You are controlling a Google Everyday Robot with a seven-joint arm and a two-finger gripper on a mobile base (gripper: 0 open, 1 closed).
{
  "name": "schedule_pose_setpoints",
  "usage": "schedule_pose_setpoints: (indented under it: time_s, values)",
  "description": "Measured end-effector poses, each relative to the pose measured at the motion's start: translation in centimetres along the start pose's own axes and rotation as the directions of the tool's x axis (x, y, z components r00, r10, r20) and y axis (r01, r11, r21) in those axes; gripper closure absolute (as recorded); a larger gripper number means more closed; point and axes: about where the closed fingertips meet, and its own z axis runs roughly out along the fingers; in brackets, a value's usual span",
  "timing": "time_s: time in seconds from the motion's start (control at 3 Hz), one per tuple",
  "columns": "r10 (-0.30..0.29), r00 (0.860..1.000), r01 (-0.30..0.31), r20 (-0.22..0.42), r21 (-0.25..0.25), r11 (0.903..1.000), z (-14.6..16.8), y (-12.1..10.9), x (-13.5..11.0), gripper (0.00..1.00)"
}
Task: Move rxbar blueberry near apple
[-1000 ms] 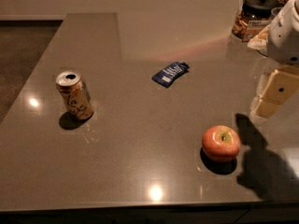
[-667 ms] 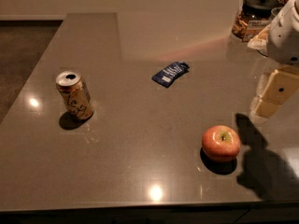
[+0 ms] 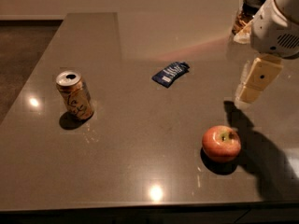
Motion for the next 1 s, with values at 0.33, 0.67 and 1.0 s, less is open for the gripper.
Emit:
schedule_pose_setpoints:
  time_s: [0.33, 0.67, 1.0]
  values:
    - [-0.038, 0.999, 0.038, 0.022, -0.009, 0.9992, 1.7, -2.7, -1.3, 0.00]
    - [-0.089, 0.995, 0.091, 0.052, -0.037, 0.9951, 3.9, -5.4, -2.5, 0.00]
    - [-0.146, 0.986, 0.152, 0.077, -0.073, 0.9857, 6.8, -7.9, -3.8, 0.00]
